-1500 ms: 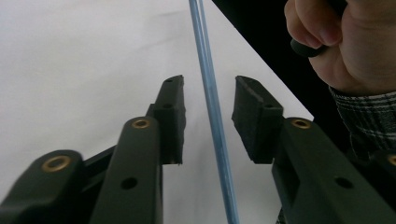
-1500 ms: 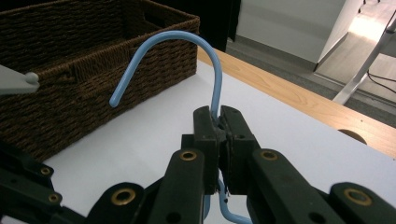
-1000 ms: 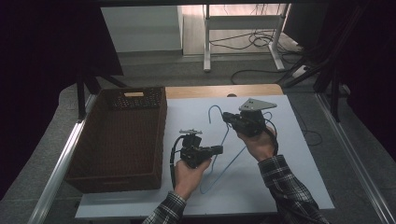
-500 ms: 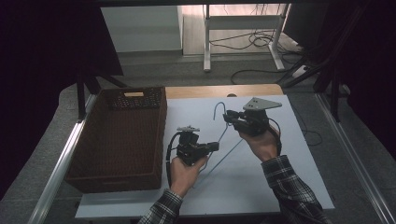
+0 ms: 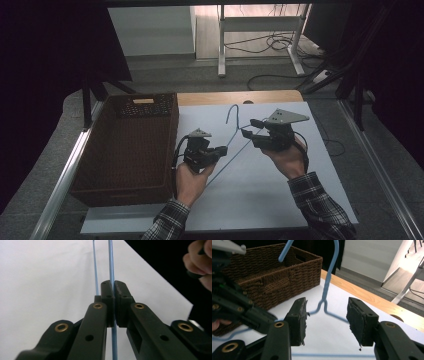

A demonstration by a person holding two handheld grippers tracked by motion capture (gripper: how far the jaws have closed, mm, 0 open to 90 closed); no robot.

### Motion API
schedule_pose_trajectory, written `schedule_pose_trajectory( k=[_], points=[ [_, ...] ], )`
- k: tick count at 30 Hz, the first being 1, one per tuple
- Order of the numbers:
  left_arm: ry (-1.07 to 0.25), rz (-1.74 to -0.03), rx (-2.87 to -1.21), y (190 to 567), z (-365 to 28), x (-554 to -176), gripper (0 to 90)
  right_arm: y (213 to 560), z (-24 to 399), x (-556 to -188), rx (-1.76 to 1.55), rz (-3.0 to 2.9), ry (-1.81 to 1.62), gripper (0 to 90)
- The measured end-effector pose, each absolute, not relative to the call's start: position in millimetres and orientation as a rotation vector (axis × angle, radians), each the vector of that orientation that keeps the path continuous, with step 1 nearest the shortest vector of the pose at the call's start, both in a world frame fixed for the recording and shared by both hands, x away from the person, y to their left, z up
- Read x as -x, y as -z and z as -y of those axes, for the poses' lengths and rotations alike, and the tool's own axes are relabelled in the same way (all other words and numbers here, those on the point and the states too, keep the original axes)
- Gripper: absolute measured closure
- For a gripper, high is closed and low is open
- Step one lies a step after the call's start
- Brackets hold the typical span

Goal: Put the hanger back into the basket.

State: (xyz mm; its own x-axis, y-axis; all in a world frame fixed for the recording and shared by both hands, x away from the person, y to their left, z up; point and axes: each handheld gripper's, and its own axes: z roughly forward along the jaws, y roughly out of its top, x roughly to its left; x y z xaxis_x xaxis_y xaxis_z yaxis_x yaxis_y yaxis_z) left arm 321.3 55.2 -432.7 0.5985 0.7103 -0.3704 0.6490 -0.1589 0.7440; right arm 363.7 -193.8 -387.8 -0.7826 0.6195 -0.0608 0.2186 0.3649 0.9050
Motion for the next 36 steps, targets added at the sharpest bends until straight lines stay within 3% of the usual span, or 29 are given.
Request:
schedule_pose_trajectory(
  k=[20, 36],
  points=[
    [-0.311, -1.051, -1.916, 404, -70, -314, 87.9, 406, 214, -336, -0.757, -2.307, -1.379, 39.8],
    [-0.373, -1.054, -1.885, 381, -100, -312, 87.9, 415, 233, -317, -0.796, -2.310, -1.411, 25.9]
  ],
)
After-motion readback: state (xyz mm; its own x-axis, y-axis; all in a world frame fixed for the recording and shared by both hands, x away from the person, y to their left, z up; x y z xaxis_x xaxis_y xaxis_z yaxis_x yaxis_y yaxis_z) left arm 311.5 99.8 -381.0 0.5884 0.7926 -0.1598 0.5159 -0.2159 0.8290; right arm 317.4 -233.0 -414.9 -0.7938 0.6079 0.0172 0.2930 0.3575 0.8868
